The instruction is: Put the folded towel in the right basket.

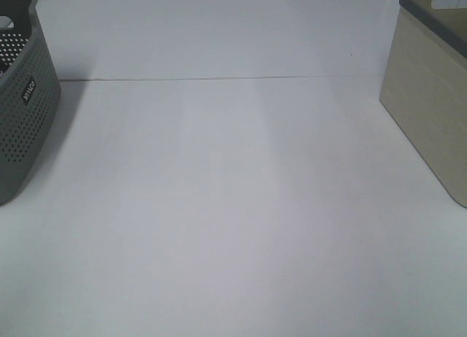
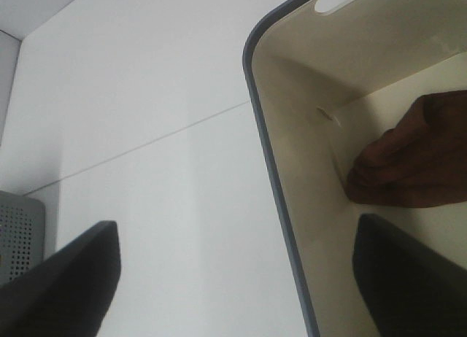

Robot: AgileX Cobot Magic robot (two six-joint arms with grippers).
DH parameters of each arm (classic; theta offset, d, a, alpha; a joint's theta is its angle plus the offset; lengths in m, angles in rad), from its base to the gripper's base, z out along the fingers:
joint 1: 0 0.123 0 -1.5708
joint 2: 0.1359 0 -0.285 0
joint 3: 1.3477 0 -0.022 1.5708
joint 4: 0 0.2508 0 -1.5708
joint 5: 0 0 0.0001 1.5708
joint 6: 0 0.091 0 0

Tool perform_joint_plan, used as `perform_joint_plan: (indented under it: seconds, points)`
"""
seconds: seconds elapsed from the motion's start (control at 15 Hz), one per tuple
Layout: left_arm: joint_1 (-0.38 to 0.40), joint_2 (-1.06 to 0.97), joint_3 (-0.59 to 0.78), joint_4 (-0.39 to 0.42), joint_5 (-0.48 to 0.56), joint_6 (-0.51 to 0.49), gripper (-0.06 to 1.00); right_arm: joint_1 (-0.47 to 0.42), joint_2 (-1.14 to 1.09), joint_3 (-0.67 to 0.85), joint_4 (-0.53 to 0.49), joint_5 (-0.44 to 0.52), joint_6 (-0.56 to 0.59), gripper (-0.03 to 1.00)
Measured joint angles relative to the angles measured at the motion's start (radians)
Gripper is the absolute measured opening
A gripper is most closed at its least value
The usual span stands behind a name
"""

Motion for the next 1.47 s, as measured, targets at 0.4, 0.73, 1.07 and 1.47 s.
perform_joint_plan:
  seconds: [0.4,0.73,1.07,1.47]
  points:
    - [0.000,0.000,0.000,0.000,0.000,0.000,0.00,0.071,-0.184,0.032,-0.130,0.011,-0.035,0.83]
    - [0.000,0.000,0.000,0.000,0.000,0.000,0.00,0.365,-0.508,0.432,-0.419,0.011,0.035,0.83]
    - [0.000,0.000,0.000,0.000,0.000,0.000,0.00,0.399,-0.827,0.769,-0.468,0.013,0.050,0.83]
    - [0.000,0.000,0.000,0.000,0.000,0.000,0.00,0.558,-1.296,1.078,-0.549,0.014,0.050,0.83]
